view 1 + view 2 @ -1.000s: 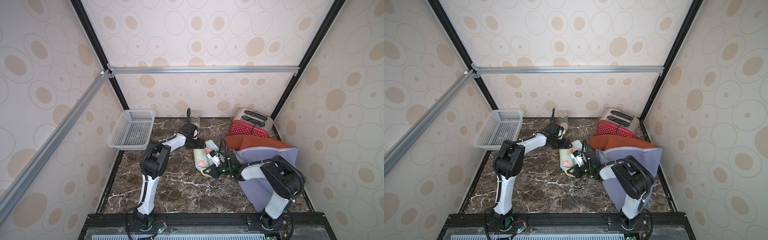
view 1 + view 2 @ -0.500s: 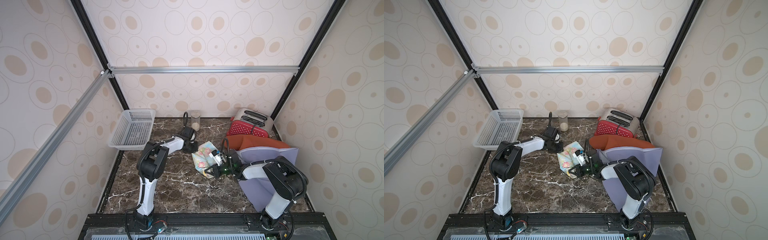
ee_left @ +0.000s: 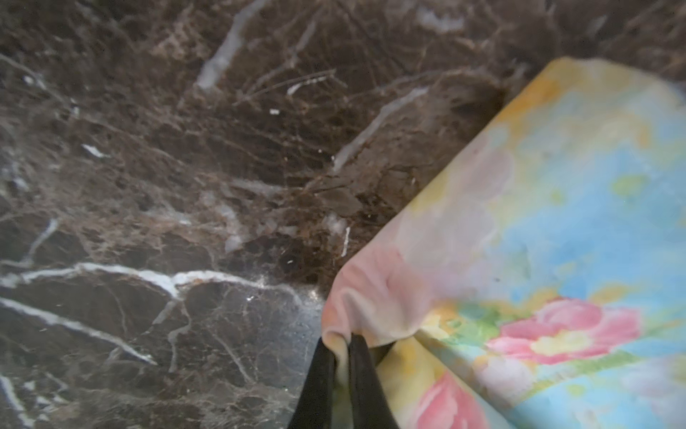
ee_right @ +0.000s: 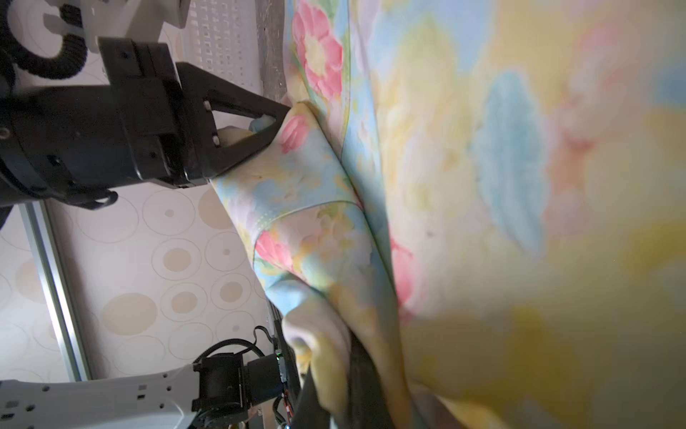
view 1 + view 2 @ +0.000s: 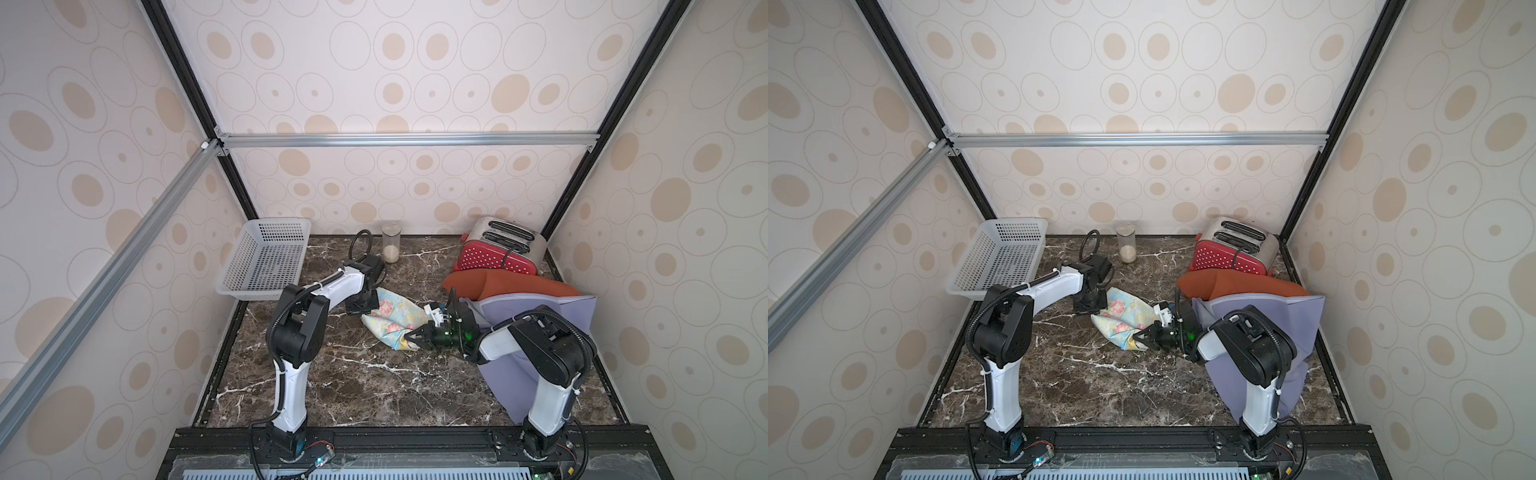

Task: Roll up the skirts
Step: Roll the skirt at the center of the board.

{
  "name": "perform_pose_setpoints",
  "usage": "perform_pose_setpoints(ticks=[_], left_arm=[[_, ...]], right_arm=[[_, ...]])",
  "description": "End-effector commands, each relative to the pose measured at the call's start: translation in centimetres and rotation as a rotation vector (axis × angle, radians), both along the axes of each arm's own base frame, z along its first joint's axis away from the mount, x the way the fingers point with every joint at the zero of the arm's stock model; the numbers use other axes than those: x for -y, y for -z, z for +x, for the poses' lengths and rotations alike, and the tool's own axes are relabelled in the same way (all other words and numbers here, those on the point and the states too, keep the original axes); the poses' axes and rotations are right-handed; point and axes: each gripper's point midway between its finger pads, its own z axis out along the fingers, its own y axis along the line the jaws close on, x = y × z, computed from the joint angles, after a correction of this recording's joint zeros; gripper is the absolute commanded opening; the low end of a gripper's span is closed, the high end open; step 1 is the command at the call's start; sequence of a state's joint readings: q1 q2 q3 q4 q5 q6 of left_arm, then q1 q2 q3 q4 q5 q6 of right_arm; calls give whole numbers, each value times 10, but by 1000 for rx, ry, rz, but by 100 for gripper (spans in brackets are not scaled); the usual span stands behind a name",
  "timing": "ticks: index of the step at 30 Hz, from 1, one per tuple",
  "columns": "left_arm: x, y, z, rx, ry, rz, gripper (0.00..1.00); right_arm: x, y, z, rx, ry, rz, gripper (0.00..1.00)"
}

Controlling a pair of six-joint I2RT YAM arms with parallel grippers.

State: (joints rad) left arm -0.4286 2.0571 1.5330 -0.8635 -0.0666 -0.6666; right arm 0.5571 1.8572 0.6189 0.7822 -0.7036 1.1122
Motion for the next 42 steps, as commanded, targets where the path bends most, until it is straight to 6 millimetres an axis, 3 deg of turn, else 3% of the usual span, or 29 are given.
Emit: perform_pose_setpoints(ticks=[1,4,5,12,16,23,30,35,39,42], left_arm=[[-40,-10,-16,-125,79,197,0],[-42,-7,-13,-203,137,239,1],[-44,-4,-12,-232,143,245,5],[-50,18,-10,-314,112,163,12],[-50,14,-4,-281,72,114,18],[-51,-14,13,-149,-39,1,48],[-50,-70,19,73,-114,-89,58],[-19,-87,-7,189,-100,-172,61],[27,-78,-23,237,-81,-302,66],[46,-70,-18,270,-96,-343,67]], right_arm=[[9,14,7,-156,101,-27,0],[10,19,9,-208,110,-26,0],[10,20,11,-227,124,-9,0],[18,33,17,-345,180,7,0],[19,30,18,-345,199,36,0],[26,46,20,-449,263,64,0],[25,56,22,-506,287,96,0],[25,59,23,-524,295,86,0],[25,63,24,-532,290,63,0],[25,64,25,-532,290,47,0]])
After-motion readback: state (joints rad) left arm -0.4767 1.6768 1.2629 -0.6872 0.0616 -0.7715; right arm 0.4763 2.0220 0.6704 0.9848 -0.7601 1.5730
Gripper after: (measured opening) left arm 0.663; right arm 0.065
